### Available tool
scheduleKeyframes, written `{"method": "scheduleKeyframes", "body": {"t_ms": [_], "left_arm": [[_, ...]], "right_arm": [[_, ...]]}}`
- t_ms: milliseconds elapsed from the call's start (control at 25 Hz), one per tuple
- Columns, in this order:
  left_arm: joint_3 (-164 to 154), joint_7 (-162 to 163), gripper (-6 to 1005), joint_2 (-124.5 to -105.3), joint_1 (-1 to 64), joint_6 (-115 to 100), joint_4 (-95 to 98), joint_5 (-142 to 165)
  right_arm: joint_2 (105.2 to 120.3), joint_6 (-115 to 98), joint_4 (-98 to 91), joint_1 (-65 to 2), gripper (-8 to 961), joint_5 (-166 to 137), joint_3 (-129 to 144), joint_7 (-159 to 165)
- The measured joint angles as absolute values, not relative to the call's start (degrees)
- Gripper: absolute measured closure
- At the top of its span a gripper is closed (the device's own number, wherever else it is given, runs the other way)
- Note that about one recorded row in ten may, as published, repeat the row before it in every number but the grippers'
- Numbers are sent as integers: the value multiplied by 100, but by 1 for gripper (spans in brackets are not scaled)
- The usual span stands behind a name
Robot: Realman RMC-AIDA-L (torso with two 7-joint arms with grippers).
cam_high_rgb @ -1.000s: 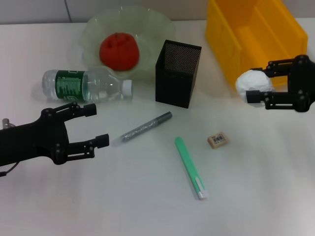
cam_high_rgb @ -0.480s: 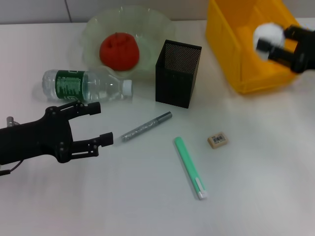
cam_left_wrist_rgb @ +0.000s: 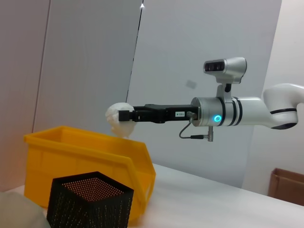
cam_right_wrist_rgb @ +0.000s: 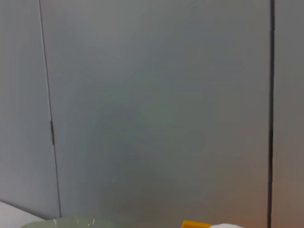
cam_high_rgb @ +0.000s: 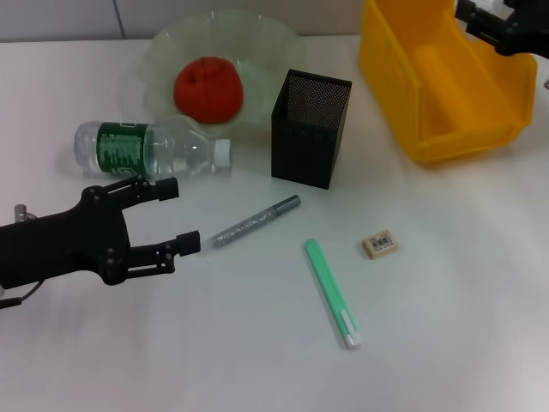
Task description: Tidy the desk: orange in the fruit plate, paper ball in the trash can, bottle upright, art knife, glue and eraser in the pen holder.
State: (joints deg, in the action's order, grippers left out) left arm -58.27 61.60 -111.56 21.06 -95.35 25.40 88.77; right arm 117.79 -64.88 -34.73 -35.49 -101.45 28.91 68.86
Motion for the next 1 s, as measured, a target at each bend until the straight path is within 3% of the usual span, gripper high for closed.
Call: {"method": "scheduleKeyframes", "body": {"t_ms": [160,440,640,760,1000], "left_arm": [[-5822,6161,211,-11169,2111,-9536,2540,8876],[-5811,6161,216,-11173,2110,-9536,2540,8876],[-5809,6161,219,-11172,2112,-9537,2543,8876],[-5810,6161,221,-11178,2115,-9544,2564,8876],[-5735,6160,224,-11223,2204,-9542,2584,8886]], "right_arm": [[11885,-6326,-3603,-3543,409,-10125,2911,6885],[11898,-6257,-3624,-3524,382,-10067,2875,6869],[11900,-6549,-3595,-3442,214,-9246,2891,6848],[11834,-7897,-3594,-3220,113,-8949,2912,6871],[11662,-9718,-3510,-2824,113,-9373,3251,6870]]}}
